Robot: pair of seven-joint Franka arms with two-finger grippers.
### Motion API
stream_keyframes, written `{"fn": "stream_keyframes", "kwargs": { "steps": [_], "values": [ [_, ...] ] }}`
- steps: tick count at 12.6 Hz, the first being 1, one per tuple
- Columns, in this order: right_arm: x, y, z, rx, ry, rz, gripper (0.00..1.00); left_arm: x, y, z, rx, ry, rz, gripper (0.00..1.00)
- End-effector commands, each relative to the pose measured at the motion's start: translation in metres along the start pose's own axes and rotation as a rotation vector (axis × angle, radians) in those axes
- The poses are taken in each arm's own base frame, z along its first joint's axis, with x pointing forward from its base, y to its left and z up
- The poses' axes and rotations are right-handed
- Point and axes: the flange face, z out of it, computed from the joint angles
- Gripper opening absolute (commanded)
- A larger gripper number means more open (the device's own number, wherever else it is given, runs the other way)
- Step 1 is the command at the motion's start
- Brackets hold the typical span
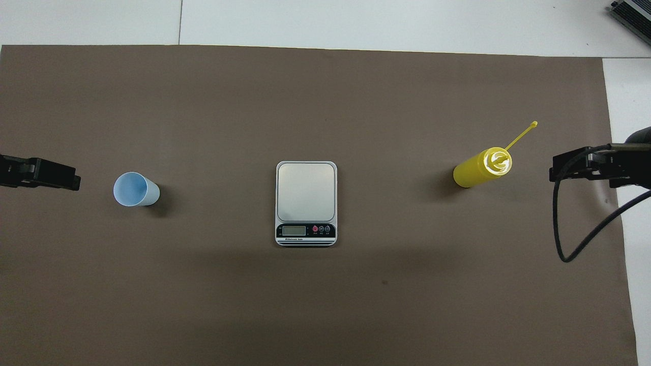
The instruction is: Pour seasoning into cup on scale with both arms
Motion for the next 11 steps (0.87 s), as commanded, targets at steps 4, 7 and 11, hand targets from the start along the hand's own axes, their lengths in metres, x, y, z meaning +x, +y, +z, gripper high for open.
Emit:
{"fn": "stream_keyframes", "kwargs": {
  "steps": [4,7,11],
  "values": [
    [-0.006,0.004,-0.001,0.017,0.001,-0.006,1.0,-0.004,0.001,0.004,-0.014,0.009,-0.007,1.0],
    [-0.006,0.004,-0.001,0.017,0.001,-0.008,1.0,-0.005,-0.004,0.016,-0.013,0.028,-0.02,1.0],
    [-0.006,0.005,0.0,0.017,-0.001,-0.006,1.0,0.014,-0.018,0.048,-0.017,0.048,-0.04,1.0]
  ]
}}
